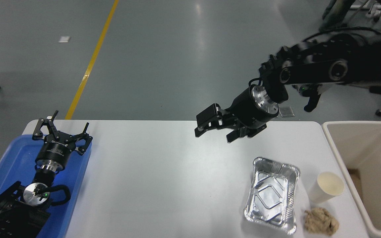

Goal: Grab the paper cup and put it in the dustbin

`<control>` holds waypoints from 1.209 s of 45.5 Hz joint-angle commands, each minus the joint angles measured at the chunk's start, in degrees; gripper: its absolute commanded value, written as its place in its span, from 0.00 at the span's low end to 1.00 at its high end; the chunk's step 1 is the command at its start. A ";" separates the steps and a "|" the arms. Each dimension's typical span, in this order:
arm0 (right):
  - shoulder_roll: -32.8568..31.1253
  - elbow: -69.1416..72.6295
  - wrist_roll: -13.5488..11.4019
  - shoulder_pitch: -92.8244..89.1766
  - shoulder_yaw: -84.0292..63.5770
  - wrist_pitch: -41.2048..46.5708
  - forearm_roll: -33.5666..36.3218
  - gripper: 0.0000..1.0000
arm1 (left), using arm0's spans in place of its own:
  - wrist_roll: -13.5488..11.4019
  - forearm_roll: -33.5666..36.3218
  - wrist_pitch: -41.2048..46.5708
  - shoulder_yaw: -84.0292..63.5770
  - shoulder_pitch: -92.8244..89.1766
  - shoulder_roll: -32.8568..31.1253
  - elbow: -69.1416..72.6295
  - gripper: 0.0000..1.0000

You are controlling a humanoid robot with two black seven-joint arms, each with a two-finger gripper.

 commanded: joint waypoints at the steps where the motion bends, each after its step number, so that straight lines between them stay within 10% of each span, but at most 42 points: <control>1: -5.99 3.24 -0.77 11.97 -12.21 0.76 -8.47 1.00 | 0.00 0.00 0.00 -0.04 -0.01 -0.04 0.00 0.99; 12: -18.12 3.15 -0.86 12.06 -14.59 1.11 -31.95 1.00 | 0.00 0.00 0.00 0.04 -0.01 0.05 0.00 0.99; 55: -21.55 -5.81 -0.07 -25.11 -12.40 -12.15 -41.62 1.00 | 0.09 0.08 0.00 0.57 -0.10 0.14 -0.09 0.99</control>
